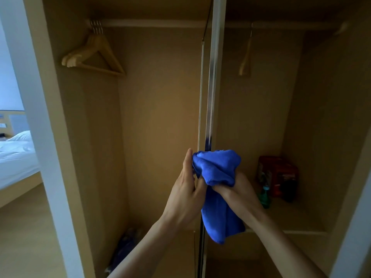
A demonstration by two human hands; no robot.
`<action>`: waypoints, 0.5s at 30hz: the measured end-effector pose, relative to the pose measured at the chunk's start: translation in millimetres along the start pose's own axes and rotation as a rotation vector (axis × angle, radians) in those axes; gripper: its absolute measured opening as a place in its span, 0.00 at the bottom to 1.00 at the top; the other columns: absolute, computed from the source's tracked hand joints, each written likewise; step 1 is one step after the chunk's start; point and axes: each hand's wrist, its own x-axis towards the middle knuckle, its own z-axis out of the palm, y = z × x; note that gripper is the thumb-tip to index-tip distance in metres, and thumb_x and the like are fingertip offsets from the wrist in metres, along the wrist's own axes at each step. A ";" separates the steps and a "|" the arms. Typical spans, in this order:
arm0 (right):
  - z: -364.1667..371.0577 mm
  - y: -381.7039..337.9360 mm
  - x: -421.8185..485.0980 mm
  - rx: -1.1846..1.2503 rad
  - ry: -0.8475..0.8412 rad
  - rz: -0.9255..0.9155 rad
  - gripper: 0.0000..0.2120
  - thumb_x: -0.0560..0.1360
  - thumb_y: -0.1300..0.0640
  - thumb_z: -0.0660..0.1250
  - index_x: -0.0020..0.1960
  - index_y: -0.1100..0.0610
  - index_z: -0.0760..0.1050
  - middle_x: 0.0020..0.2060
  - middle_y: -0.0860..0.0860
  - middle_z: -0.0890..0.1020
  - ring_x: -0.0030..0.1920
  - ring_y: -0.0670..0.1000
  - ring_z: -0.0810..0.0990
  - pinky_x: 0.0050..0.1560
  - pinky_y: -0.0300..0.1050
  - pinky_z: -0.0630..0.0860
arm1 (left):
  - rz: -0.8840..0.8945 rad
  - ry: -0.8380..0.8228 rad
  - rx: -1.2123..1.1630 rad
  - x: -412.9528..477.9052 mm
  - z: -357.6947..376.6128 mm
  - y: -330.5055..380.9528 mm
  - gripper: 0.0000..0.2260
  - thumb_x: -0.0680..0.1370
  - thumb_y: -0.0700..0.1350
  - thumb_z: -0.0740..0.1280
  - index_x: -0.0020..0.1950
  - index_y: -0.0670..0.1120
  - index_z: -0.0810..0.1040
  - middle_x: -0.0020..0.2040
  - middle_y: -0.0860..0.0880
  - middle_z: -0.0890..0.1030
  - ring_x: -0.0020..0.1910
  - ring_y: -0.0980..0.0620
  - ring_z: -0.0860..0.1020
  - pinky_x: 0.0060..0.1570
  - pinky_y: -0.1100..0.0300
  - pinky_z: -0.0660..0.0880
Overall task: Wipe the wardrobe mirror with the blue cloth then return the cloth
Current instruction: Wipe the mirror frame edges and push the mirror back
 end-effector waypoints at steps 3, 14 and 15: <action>1.8 -0.9 -3.6 -0.028 -0.092 -0.041 0.34 0.61 0.43 0.82 0.58 0.59 0.74 0.48 0.50 0.83 0.47 0.40 0.84 0.65 0.55 0.73 | 0.014 -0.005 -0.018 0.3 2.5 -0.5 0.36 0.75 0.60 0.53 0.82 0.62 0.45 0.65 0.56 0.78 0.57 0.62 0.79 0.60 0.59 0.77; 7.8 -4.0 0.7 0.103 0.057 0.115 0.10 0.73 0.62 0.73 0.51 0.53 0.77 0.44 0.50 0.84 0.49 0.48 0.84 0.51 0.42 0.78 | 0.084 0.016 -0.113 1.6 7.6 -7.3 0.33 0.79 0.52 0.62 0.82 0.56 0.53 0.71 0.58 0.75 0.67 0.58 0.76 0.64 0.58 0.76; 6.9 -4.1 2.5 0.176 0.069 0.139 0.12 0.69 0.58 0.78 0.47 0.53 0.77 0.40 0.49 0.84 0.44 0.45 0.84 0.48 0.41 0.79 | 0.094 0.022 -0.115 2.2 7.9 -7.9 0.32 0.79 0.50 0.64 0.82 0.55 0.55 0.71 0.59 0.75 0.68 0.59 0.75 0.64 0.58 0.76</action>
